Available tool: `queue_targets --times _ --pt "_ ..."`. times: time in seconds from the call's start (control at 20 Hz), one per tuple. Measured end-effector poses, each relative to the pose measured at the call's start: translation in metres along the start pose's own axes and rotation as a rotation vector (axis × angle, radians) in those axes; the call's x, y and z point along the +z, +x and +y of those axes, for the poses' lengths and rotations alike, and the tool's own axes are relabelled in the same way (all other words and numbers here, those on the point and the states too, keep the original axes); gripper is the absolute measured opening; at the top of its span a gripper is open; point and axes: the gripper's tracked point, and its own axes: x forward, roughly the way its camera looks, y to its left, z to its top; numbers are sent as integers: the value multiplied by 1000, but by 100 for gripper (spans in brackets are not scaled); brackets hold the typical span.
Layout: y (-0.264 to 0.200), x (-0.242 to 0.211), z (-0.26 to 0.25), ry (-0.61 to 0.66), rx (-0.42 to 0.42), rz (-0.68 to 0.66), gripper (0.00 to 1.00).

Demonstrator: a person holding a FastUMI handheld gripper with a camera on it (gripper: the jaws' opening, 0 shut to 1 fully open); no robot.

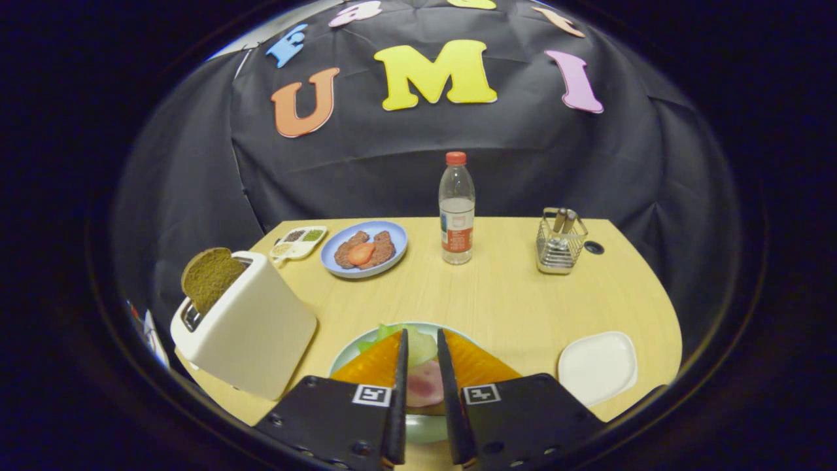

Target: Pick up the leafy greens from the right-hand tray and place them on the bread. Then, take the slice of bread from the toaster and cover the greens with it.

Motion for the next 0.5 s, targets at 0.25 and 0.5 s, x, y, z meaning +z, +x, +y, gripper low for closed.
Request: queue_targets --times 0.25,0.5 --pt "-19 13 -19 -35 -37 -51 54" --pt "-68 58 -32 -59 -120 -177 98"
